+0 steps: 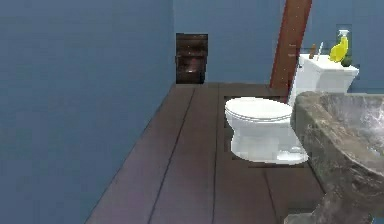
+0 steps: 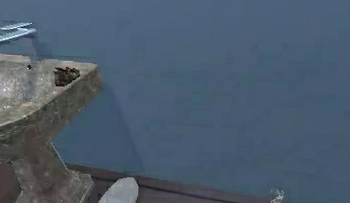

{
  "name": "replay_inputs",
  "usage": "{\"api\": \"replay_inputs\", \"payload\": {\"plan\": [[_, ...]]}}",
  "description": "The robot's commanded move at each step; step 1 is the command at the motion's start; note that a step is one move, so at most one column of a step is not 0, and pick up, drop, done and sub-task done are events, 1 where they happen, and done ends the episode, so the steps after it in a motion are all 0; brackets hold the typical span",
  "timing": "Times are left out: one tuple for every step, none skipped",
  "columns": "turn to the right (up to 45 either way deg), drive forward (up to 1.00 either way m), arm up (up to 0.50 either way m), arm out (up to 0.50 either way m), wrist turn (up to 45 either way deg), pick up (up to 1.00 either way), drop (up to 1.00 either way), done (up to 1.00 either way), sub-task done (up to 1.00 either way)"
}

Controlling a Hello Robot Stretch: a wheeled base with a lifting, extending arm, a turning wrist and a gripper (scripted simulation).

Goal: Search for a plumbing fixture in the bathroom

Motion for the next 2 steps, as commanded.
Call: {"api": "replay_inputs", "payload": {"plan": [[9.0,0.0,0.0,0.0,0.0,0.0,0.0,0.0,0.0],[0.0,0.35,0.0,0.0,0.0,0.0,0.0,0.0,0.0]]}}
